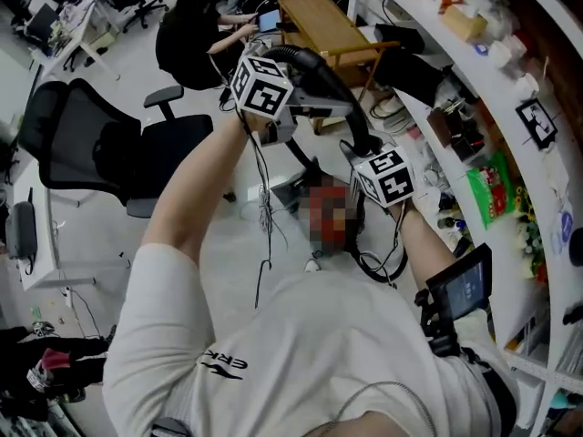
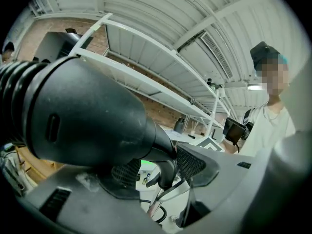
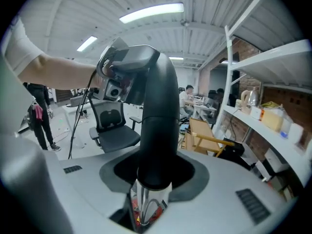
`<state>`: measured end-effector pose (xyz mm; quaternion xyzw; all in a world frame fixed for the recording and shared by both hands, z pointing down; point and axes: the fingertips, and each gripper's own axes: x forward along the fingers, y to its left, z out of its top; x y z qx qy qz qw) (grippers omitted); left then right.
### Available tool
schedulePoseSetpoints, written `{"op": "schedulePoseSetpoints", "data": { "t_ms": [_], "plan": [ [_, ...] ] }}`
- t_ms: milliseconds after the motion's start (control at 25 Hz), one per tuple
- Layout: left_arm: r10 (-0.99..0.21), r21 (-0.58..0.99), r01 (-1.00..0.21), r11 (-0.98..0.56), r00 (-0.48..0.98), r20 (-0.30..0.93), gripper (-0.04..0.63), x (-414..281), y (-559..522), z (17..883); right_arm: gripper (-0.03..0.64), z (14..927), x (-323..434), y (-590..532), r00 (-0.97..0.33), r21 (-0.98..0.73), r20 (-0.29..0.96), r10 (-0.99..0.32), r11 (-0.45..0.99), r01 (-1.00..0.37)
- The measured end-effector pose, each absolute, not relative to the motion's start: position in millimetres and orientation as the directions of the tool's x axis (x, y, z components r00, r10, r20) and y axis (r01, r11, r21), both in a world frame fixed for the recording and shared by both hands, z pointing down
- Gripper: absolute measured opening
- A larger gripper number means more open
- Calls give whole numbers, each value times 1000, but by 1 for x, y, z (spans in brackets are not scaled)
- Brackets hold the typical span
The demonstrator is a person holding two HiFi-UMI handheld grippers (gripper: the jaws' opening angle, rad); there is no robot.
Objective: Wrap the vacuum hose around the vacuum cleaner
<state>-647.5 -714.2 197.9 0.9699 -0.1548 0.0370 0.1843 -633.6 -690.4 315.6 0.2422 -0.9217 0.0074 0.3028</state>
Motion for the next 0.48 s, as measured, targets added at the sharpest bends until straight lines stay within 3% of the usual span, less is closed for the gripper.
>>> {"op": "schedulePoseSetpoints", "data": {
  "t_ms": [240, 480],
  "plan": [
    [-359, 374, -374, -849, 927, 112, 227, -698, -692, 200, 144, 314, -678, -668, -726, 132, 592, -350, 931, -341],
    [-317, 353, -333, -874, 943, 106, 227, -676, -699, 185, 144, 298, -658, -671, -732, 111, 588, -344, 931, -348]
  ]
}}
